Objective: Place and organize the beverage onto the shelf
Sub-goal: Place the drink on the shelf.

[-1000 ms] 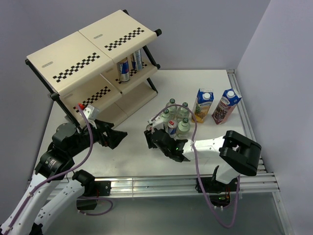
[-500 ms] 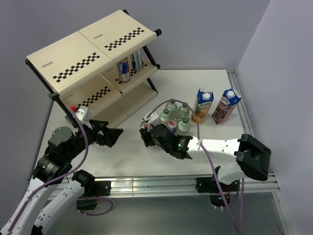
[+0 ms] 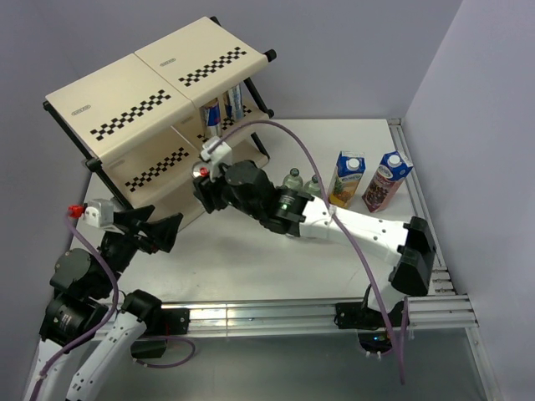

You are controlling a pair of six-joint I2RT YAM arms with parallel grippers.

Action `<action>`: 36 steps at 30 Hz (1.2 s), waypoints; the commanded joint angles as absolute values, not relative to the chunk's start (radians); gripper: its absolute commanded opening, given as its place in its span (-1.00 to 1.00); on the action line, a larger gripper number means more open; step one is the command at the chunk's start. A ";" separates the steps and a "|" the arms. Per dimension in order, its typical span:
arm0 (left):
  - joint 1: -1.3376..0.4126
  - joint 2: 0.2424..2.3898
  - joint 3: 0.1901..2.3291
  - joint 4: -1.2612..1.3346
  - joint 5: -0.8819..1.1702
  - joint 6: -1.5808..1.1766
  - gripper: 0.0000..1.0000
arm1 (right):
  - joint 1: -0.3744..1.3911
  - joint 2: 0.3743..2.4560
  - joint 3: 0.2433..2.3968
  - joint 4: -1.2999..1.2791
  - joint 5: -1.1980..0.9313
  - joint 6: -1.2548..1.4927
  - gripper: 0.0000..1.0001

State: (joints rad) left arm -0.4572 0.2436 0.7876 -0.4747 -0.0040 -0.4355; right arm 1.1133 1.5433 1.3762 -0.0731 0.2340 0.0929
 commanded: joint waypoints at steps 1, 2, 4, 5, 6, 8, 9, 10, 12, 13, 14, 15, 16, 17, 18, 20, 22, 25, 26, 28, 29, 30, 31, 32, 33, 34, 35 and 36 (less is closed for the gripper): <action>-0.434 0.216 0.778 -0.439 -0.032 -0.449 0.99 | 1.089 1.617 1.593 -0.121 0.183 0.031 -1.00; -0.433 0.215 0.779 -0.440 -0.035 -0.449 0.99 | 1.083 1.665 1.630 -0.159 0.178 0.025 -1.00; -0.428 0.216 0.781 -0.443 -0.040 -0.449 0.99 | 1.065 1.704 1.719 -0.193 0.161 0.015 -1.00; -0.426 0.218 0.781 -0.442 -0.038 -0.449 0.99 | 1.060 1.736 1.741 -0.198 0.161 0.011 -1.00; -0.425 0.219 0.781 -0.442 -0.032 -0.448 0.99 | 1.052 1.752 1.762 -0.202 0.158 0.011 -1.00; -0.420 0.225 0.781 -0.442 -0.028 -0.445 0.99 | 1.042 1.796 1.830 -0.232 0.152 0.011 -1.00; -0.419 0.225 0.781 -0.440 -0.022 -0.443 0.99 | 1.035 1.811 1.850 -0.238 0.141 0.011 -1.00; -0.413 0.225 0.781 -0.440 -0.020 -0.443 0.99 | 1.025 1.822 1.882 -0.250 0.135 -0.017 -1.00; -0.410 0.224 0.781 -0.439 -0.011 -0.440 0.99 | 1.017 1.848 1.901 -0.252 0.135 -0.020 -1.00; -0.405 0.225 0.781 -0.439 -0.009 -0.440 0.99 | 1.012 1.853 1.913 -0.250 0.133 -0.020 -1.00; -0.402 0.225 0.781 -0.439 -0.009 -0.439 0.99 | 1.011 1.858 1.919 -0.252 0.132 -0.018 -1.00; -0.402 0.225 0.779 -0.437 -0.009 -0.439 0.99 | 1.009 1.862 1.924 -0.253 0.130 -0.020 -1.00; -0.397 0.224 0.779 -0.437 -0.009 -0.437 0.99 | 1.009 1.862 1.930 -0.255 0.129 -0.020 -1.00; -0.396 0.229 0.779 -0.436 -0.009 -0.436 0.99 | 1.009 1.861 1.930 -0.255 0.130 -0.020 -1.00; -0.391 0.230 0.779 -0.437 -0.009 -0.436 0.99 | 1.009 1.852 1.930 -0.253 0.132 -0.018 -1.00; -0.388 0.235 0.779 -0.436 0.009 -0.434 0.99 | 1.009 1.838 1.919 -0.245 0.130 -0.015 -1.00; -0.382 0.239 0.779 -0.434 0.011 -0.433 0.99 | 1.009 1.815 1.901 -0.226 0.130 -0.012 -1.00; -0.374 0.244 0.779 -0.433 0.020 -0.433 0.99 | 1.009 1.812 1.902 -0.210 0.138 -0.017 -1.00; -0.371 0.245 0.779 -0.433 0.023 -0.433 0.99 | 1.008 1.822 1.910 -0.212 0.144 -0.020 -1.00; -0.368 0.244 0.779 -0.434 0.025 -0.433 0.99 | 1.008 1.836 1.928 -0.209 0.147 -0.023 -1.00; -0.368 0.244 0.781 -0.433 0.025 -0.433 0.99 | 1.008 1.844 1.931 -0.207 0.149 -0.023 -1.00; -0.367 0.244 0.778 -0.433 0.025 -0.433 0.99 | 1.008 1.845 1.930 -0.203 0.147 -0.023 -1.00; -0.367 0.244 0.778 -0.433 0.025 -0.433 0.99 | 1.008 1.844 1.924 -0.187 0.146 -0.020 -1.00; -0.367 0.245 0.778 -0.431 0.026 -0.433 0.99 | 1.008 1.842 1.918 -0.180 0.146 -0.018 -1.00; -0.367 0.247 0.778 -0.433 0.028 -0.433 0.99 | 1.008 1.835 1.910 -0.167 0.146 -0.015 -1.00; -0.367 0.250 0.778 -0.431 0.029 -0.433 0.99 | 1.008 1.829 1.890 -0.144 0.144 -0.012 -1.00; -0.367 0.253 0.778 -0.431 0.031 -0.431 0.99 | 1.008 1.822 1.881 -0.134 0.144 -0.009 -1.00; -0.364 0.255 0.779 -0.430 0.031 -0.431 0.99 | 1.008 1.815 1.872 -0.123 0.143 -0.008 -1.00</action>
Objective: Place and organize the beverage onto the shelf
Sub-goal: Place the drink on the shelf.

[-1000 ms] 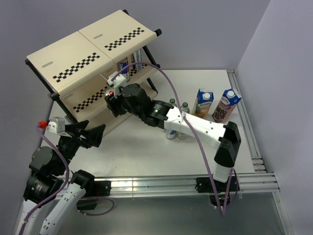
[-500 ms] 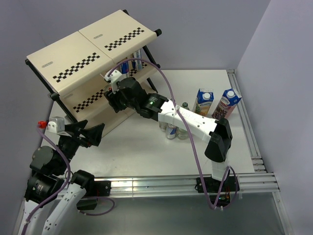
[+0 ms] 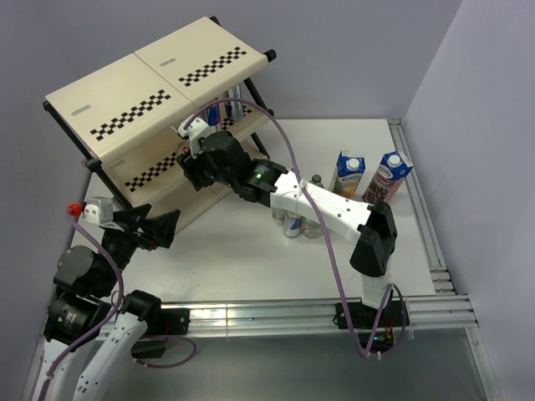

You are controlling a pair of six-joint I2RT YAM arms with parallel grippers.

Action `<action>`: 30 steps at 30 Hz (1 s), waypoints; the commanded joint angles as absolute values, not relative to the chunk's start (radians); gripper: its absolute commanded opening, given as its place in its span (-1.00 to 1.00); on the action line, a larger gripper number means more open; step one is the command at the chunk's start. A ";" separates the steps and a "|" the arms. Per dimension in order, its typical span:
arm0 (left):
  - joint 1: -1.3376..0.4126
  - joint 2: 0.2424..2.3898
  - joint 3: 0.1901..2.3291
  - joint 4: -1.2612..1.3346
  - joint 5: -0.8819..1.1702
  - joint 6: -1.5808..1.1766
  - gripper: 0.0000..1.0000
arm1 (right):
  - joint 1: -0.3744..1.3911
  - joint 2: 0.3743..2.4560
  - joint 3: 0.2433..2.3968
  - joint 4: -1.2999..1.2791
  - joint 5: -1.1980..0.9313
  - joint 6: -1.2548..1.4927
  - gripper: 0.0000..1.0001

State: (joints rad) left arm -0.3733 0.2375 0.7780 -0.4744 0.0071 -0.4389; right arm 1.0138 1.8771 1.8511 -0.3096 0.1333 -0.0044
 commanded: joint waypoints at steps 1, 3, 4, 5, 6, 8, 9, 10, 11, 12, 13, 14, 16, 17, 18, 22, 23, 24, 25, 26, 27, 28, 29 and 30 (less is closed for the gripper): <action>-0.364 0.256 0.779 -0.431 0.035 -0.431 0.99 | 1.008 1.813 1.859 -0.108 0.140 -0.005 -1.00; -0.364 0.258 0.779 -0.431 0.037 -0.430 0.99 | 1.008 1.813 1.859 -0.106 0.141 -0.005 -1.00; -0.361 0.259 0.778 -0.431 0.040 -0.430 0.99 | 1.008 1.815 1.862 -0.103 0.146 -0.006 -1.00; -0.360 0.258 0.781 -0.431 0.038 -0.430 0.99 | 1.008 1.816 1.865 -0.103 0.144 -0.008 -1.00; -0.360 0.258 0.778 -0.431 0.040 -0.430 0.99 | 1.008 1.815 1.865 -0.101 0.144 -0.008 -1.00; -0.359 0.258 0.778 -0.431 0.040 -0.430 0.99 | 1.008 1.802 1.856 -0.081 0.150 -0.008 -1.00; -0.359 0.259 0.778 -0.430 0.041 -0.430 0.99 | 1.006 1.798 1.844 -0.074 0.155 -0.008 -1.00; -0.359 0.261 0.778 -0.430 0.041 -0.430 0.99 | 1.006 1.789 1.838 -0.057 0.158 -0.009 -1.00; -0.359 0.262 0.778 -0.431 0.044 -0.426 0.99 | 1.006 1.783 1.827 -0.046 0.156 -0.009 -1.00; -0.357 0.264 0.779 -0.431 0.044 -0.428 0.99 | 1.006 1.775 1.801 -0.034 0.155 -0.008 -1.00; -0.357 0.262 0.778 -0.430 0.044 -0.428 0.99 | 1.006 1.764 1.786 -0.006 0.153 -0.005 -1.00; -0.357 0.264 0.778 -0.431 0.044 -0.426 0.99 | 1.006 1.749 1.773 -0.006 0.150 -0.005 -1.00; -0.357 0.264 0.778 -0.431 0.044 -0.428 0.99 | 1.006 1.738 1.759 -0.006 0.149 -0.002 -1.00; -0.357 0.262 0.778 -0.431 0.046 -0.426 0.99 | 1.006 1.733 1.759 0.023 0.152 -0.002 -1.00; -0.356 0.265 0.778 -0.431 0.046 -0.426 0.99 | 1.006 1.729 1.753 0.032 0.161 -0.003 -1.00; -0.354 0.262 0.781 -0.433 0.046 -0.428 0.99 | 0.999 1.753 1.796 0.026 0.158 -0.002 -1.00; -0.354 0.261 0.779 -0.433 0.046 -0.426 0.99 | 0.997 1.759 1.807 0.020 0.155 -0.002 -1.00; -0.354 0.256 0.778 -0.433 0.046 -0.428 0.99 | 0.996 1.767 1.821 0.017 0.152 -0.002 -1.00; -0.354 0.255 0.778 -0.431 0.046 -0.426 0.99 | 0.996 1.772 1.825 0.015 0.153 -0.002 -1.00; -0.354 0.253 0.776 -0.430 0.046 -0.426 0.99 | 0.993 1.778 1.835 0.011 0.155 -0.002 -1.00; -0.354 0.255 0.778 -0.431 0.046 -0.426 0.99 | 0.992 1.787 1.851 0.006 0.155 -0.002 -1.00; -0.354 0.256 0.778 -0.431 0.048 -0.426 0.99 | 0.992 1.802 1.858 0.005 0.159 -0.002 -1.00; -0.354 0.256 0.778 -0.433 0.046 -0.426 0.99 | 0.991 1.810 1.861 0.008 0.163 -0.002 -1.00; -0.354 0.255 0.779 -0.433 0.046 -0.426 0.99 | 0.989 1.815 1.859 0.014 0.167 -0.002 -1.00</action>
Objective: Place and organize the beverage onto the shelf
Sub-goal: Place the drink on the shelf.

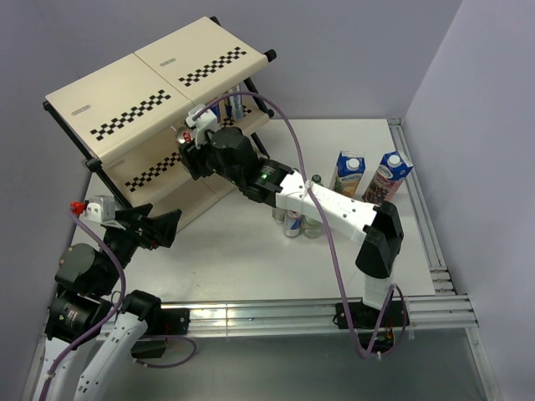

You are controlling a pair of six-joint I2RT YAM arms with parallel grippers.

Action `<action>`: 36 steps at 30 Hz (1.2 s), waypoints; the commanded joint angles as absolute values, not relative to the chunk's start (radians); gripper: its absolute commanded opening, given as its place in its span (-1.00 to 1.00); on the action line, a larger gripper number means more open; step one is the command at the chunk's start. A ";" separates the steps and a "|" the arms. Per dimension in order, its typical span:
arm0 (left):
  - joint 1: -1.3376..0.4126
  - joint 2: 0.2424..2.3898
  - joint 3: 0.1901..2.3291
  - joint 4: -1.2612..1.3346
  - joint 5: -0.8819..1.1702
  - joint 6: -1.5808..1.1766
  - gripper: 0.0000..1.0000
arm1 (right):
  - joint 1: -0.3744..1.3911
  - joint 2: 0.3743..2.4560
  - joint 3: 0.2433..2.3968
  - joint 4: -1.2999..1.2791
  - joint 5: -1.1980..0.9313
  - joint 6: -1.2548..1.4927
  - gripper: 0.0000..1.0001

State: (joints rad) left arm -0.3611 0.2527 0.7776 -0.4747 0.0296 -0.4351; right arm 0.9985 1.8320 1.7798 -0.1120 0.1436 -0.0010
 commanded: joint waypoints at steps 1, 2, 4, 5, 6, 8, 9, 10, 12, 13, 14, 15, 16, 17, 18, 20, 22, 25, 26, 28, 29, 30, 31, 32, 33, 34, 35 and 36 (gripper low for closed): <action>-0.354 0.253 0.778 -0.433 0.048 -0.426 0.99 | 0.988 1.825 1.856 0.035 0.170 -0.002 -1.00; -0.354 0.252 0.778 -0.433 0.046 -0.426 0.99 | 0.986 1.828 1.853 0.049 0.172 -0.002 -1.00; -0.354 0.249 0.778 -0.431 0.044 -0.426 0.99 | 0.983 1.850 1.855 0.073 0.175 -0.002 -1.00; -0.354 0.249 0.778 -0.433 0.043 -0.426 0.99 | 0.979 1.862 1.877 0.071 0.173 0.024 -1.00; -0.354 0.247 0.778 -0.433 0.043 -0.426 0.99 | 0.977 1.874 1.887 0.072 0.175 0.028 -1.00; -0.353 0.247 0.778 -0.433 0.044 -0.425 0.99 | 0.976 1.910 1.914 0.066 0.176 0.025 -1.00; -0.353 0.247 0.778 -0.433 0.043 -0.425 0.99 | 0.974 1.917 1.931 0.066 0.176 0.023 -1.00; -0.353 0.248 0.778 -0.433 0.044 -0.425 0.99 | 0.973 1.927 1.940 0.071 0.175 0.023 -1.00; -0.353 0.247 0.778 -0.433 0.045 -0.423 0.99 | 0.973 1.957 1.965 0.074 0.172 0.021 -1.00; -0.353 0.248 0.778 -0.433 0.044 -0.423 0.99 | 0.971 1.970 1.976 0.072 0.172 0.025 -1.00; -0.353 0.249 0.778 -0.433 0.044 -0.423 0.99 | 0.969 1.980 1.985 0.071 0.176 0.025 -1.00; -0.351 0.245 0.778 -0.433 0.044 -0.423 0.99 | 0.971 2.003 1.999 0.071 0.170 0.029 -1.00; -0.353 0.247 0.778 -0.433 0.044 -0.423 0.99 | 0.969 2.012 2.006 0.069 0.169 0.029 -1.00; -0.353 0.248 0.778 -0.433 0.046 -0.423 0.99 | 0.969 2.023 2.016 0.066 0.167 0.028 -1.00; -0.351 0.249 0.778 -0.433 0.048 -0.422 0.99 | 0.969 2.045 2.037 0.061 0.167 0.025 -1.00; -0.351 0.249 0.779 -0.433 0.048 -0.422 0.99 | 0.968 2.063 2.057 0.043 0.166 0.026 -1.00; -0.350 0.247 0.779 -0.433 0.049 -0.420 0.99 | 0.969 2.083 2.074 0.031 0.167 0.029 -1.00; -0.348 0.250 0.778 -0.431 0.052 -0.420 0.99 | 0.969 2.100 2.086 0.017 0.167 0.035 -0.90; -0.348 0.250 0.779 -0.431 0.054 -0.420 0.99 | 0.969 2.103 2.092 0.012 0.164 0.037 -0.90; -0.348 0.252 0.779 -0.433 0.057 -0.419 0.99 | 0.969 2.111 2.100 0.005 0.161 0.041 -0.88; -0.347 0.252 0.778 -0.431 0.055 -0.419 0.99 | 0.969 2.115 2.103 0.005 0.161 0.043 -0.88; -0.347 0.252 0.779 -0.433 0.055 -0.419 0.99 | 0.968 2.114 2.102 -0.017 0.158 0.043 -0.88; -0.347 0.252 0.779 -0.433 0.057 -0.419 0.99 | 0.969 2.114 2.099 -0.015 0.156 0.044 -0.87; -0.347 0.252 0.778 -0.431 0.057 -0.419 0.99 | 0.969 2.115 2.097 -0.018 0.158 0.044 -0.86; -0.347 0.252 0.778 -0.431 0.057 -0.419 0.99 | 0.969 2.117 2.097 -0.023 0.156 0.048 -0.84; -0.347 0.252 0.778 -0.431 0.058 -0.419 0.99 | 0.969 2.118 2.097 -0.032 0.155 0.049 -0.84; -0.345 0.250 0.778 -0.433 0.060 -0.419 0.99 | 0.969 2.118 2.091 -0.034 0.153 0.054 -0.83; -0.345 0.252 0.778 -0.433 0.060 -0.419 0.99 | 0.969 2.118 2.085 -0.037 0.152 0.058 -0.83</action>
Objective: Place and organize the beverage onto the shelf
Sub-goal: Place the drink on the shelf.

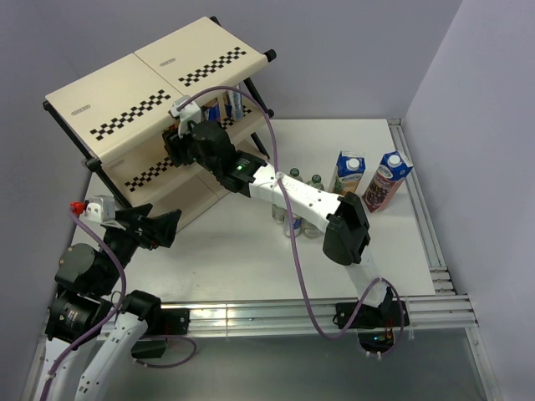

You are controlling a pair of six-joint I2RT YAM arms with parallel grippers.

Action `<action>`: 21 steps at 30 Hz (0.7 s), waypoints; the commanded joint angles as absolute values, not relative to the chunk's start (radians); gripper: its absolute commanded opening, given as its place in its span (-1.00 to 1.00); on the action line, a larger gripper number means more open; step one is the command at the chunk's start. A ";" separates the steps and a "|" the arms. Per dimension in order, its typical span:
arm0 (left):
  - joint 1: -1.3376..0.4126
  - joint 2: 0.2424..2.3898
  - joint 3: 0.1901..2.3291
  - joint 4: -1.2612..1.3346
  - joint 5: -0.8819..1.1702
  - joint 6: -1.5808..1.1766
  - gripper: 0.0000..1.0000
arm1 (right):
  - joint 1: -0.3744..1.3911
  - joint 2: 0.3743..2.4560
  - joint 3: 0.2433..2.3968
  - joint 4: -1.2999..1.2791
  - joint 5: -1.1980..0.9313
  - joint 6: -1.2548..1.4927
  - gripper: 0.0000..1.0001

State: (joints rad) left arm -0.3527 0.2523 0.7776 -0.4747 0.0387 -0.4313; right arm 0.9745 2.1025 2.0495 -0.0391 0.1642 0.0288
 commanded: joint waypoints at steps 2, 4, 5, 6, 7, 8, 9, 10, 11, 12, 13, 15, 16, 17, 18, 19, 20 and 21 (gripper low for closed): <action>-0.345 0.252 0.778 -0.433 0.057 -0.419 0.99 | 0.969 2.112 2.062 -0.038 0.158 0.061 -0.82; -0.345 0.252 0.778 -0.431 0.060 -0.419 0.99 | 0.973 2.103 2.040 -0.029 0.160 0.069 -0.79; -0.345 0.252 0.778 -0.431 0.058 -0.419 0.99 | 0.973 2.099 2.019 -0.023 0.160 0.072 -0.78; -0.345 0.253 0.778 -0.431 0.058 -0.419 0.99 | 0.973 2.094 2.011 -0.014 0.160 0.072 -0.77; -0.345 0.253 0.778 -0.431 0.058 -0.419 0.99 | 0.973 2.092 2.002 -0.011 0.161 0.074 -0.77; -0.345 0.253 0.778 -0.431 0.060 -0.419 0.99 | 0.973 2.092 1.988 -0.008 0.163 0.074 -0.77; -0.344 0.253 0.778 -0.431 0.060 -0.419 0.99 | 0.973 2.091 1.983 -0.006 0.163 0.075 -0.77; -0.344 0.253 0.778 -0.431 0.060 -0.419 0.99 | 0.974 2.094 1.976 -0.006 0.164 0.075 -0.77; -0.344 0.256 0.778 -0.431 0.060 -0.419 0.99 | 0.974 2.092 1.976 -0.005 0.163 0.077 -0.77; -0.342 0.256 0.778 -0.430 0.061 -0.419 0.99 | 0.974 2.095 1.976 -0.006 0.163 0.077 -0.77; -0.344 0.256 0.778 -0.431 0.061 -0.419 0.99 | 0.974 2.095 1.974 -0.005 0.164 0.077 -0.77; -0.344 0.258 0.778 -0.431 0.063 -0.419 0.99 | 0.974 2.094 1.974 -0.006 0.169 0.072 -0.77; -0.344 0.258 0.778 -0.431 0.064 -0.419 0.99 | 0.976 2.092 1.971 -0.008 0.172 0.072 -0.77; -0.344 0.258 0.778 -0.431 0.064 -0.419 0.99 | 0.977 2.091 1.970 -0.008 0.181 0.068 -0.77; -0.342 0.259 0.778 -0.431 0.066 -0.419 0.99 | 0.977 2.091 1.967 -0.012 0.184 0.067 -0.77; -0.342 0.259 0.778 -0.430 0.064 -0.419 0.99 | 0.979 2.088 1.954 -0.012 0.184 0.067 -0.77; -0.342 0.258 0.778 -0.430 0.066 -0.419 0.99 | 0.979 2.086 1.945 -0.012 0.186 0.069 -0.77; -0.341 0.258 0.778 -0.430 0.066 -0.419 0.99 | 0.977 2.079 1.934 -0.006 0.186 0.071 -0.77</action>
State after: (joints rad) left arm -0.3500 0.2523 0.7776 -0.4747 0.0483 -0.4313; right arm 0.9779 2.0937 1.9827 0.0486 0.1791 0.0341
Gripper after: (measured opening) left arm 0.995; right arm 0.611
